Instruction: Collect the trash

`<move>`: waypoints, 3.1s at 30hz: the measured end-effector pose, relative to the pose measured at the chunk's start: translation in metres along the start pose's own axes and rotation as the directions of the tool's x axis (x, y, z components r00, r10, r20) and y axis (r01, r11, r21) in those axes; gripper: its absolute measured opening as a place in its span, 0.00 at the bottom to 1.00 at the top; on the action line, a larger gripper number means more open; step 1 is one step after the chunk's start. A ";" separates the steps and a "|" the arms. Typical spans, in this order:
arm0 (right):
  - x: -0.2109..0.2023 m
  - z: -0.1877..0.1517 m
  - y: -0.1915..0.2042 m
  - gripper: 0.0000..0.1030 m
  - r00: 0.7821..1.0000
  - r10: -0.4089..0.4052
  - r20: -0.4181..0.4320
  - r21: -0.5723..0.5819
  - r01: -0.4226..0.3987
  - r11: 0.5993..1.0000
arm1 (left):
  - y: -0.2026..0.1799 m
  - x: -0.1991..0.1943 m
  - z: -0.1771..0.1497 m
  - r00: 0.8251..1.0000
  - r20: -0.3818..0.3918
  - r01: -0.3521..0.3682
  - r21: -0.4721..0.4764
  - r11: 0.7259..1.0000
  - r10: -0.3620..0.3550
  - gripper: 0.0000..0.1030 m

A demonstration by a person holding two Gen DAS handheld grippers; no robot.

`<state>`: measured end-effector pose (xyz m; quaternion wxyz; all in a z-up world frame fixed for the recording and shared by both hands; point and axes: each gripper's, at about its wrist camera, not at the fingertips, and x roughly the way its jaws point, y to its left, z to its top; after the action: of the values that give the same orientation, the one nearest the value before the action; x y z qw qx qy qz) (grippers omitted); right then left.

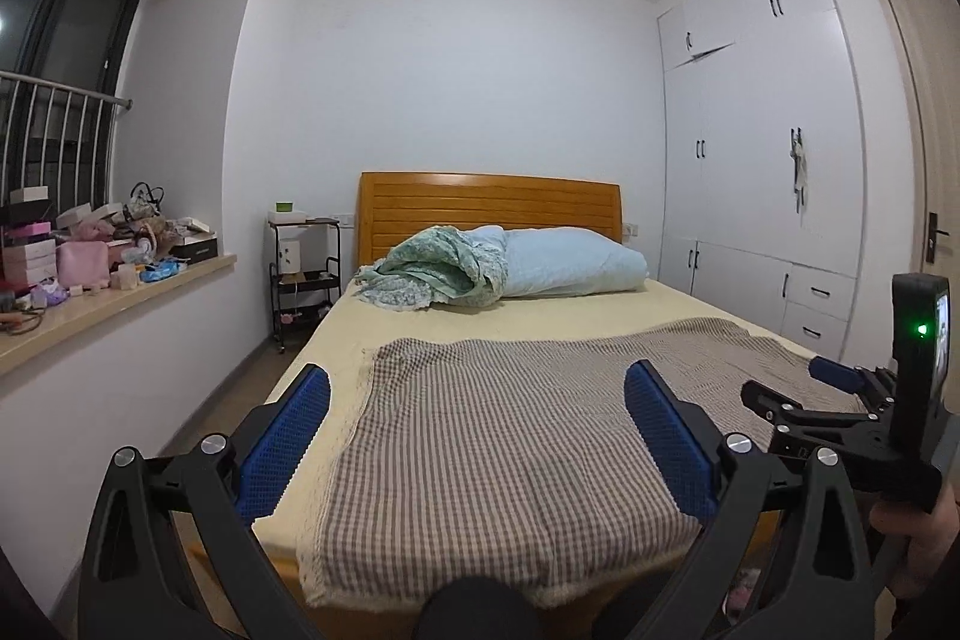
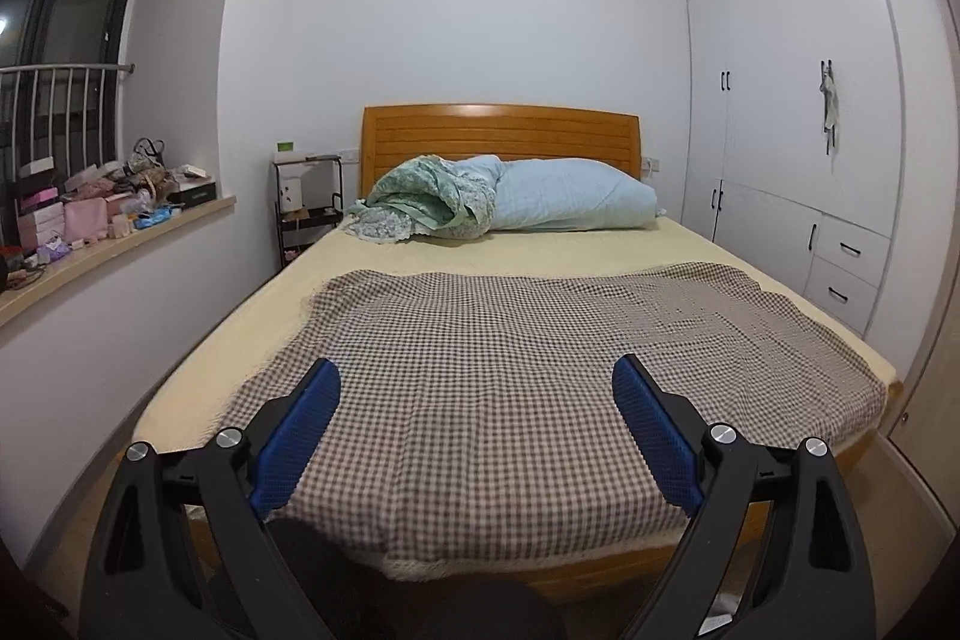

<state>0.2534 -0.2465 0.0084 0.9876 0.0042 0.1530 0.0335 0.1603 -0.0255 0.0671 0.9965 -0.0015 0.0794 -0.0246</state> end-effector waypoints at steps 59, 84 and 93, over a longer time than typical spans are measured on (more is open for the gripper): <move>-0.186 -0.096 0.042 0.85 1.000 -0.020 0.020 0.020 0.019 1.000 | -0.004 -0.190 -0.058 0.996 0.039 -0.086 0.007 0.996 0.086 0.93; -0.190 -0.096 0.041 0.86 0.999 -0.035 0.020 0.024 0.034 0.999 | -0.010 -0.191 -0.058 0.995 0.043 -0.088 0.018 0.996 0.087 0.93; -0.190 -0.095 0.038 0.85 0.999 -0.032 0.018 0.030 0.031 0.999 | -0.009 -0.191 -0.058 0.995 0.043 -0.087 0.021 0.996 0.086 0.93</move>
<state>0.0412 -0.2217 -0.0240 0.9893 0.0168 0.1444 0.0157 -0.0377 -0.0252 0.0403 0.9981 0.0126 0.0581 0.0179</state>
